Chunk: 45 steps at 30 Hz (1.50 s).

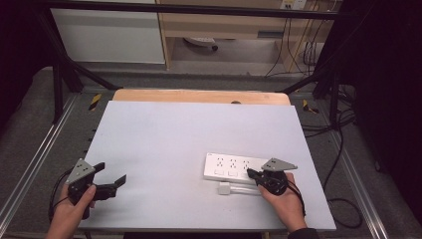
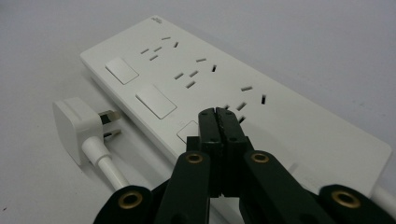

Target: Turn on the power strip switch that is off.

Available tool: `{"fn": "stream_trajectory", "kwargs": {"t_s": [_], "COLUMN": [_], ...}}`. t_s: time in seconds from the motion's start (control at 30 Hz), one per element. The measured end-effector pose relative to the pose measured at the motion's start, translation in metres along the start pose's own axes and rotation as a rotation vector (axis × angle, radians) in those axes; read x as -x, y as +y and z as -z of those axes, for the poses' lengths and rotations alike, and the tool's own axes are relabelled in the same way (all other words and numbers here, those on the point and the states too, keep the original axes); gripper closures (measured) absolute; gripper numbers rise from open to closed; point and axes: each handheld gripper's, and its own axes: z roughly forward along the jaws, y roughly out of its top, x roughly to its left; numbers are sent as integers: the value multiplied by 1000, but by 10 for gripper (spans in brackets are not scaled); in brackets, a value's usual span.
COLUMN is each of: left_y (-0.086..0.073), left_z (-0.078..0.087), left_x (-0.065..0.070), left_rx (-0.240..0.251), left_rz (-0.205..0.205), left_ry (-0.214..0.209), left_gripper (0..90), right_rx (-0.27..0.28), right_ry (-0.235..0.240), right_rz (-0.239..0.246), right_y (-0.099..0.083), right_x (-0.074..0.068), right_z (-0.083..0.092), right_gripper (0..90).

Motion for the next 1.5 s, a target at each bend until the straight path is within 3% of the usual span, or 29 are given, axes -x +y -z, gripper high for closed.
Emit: {"fn": "stream_trajectory", "kwargs": {"t_s": [0.53,0.67,1.5], "left_y": [0,0,0], "left_z": [0,0,0], "left_x": [0,0,0], "left_rx": [-1,-1,0], "left_rz": [0,1,-1], "left_ry": [-1,-1,0], "left_gripper": [71,71,71], "right_rx": [-11,-5,-5], "right_ry": [-5,-3,-9], "right_rz": [-14,-38,-23], "right_y": [-1,-3,-1], "right_x": [2,5,4], "right_z": [0,1,0], "right_gripper": [900,900,900]}}
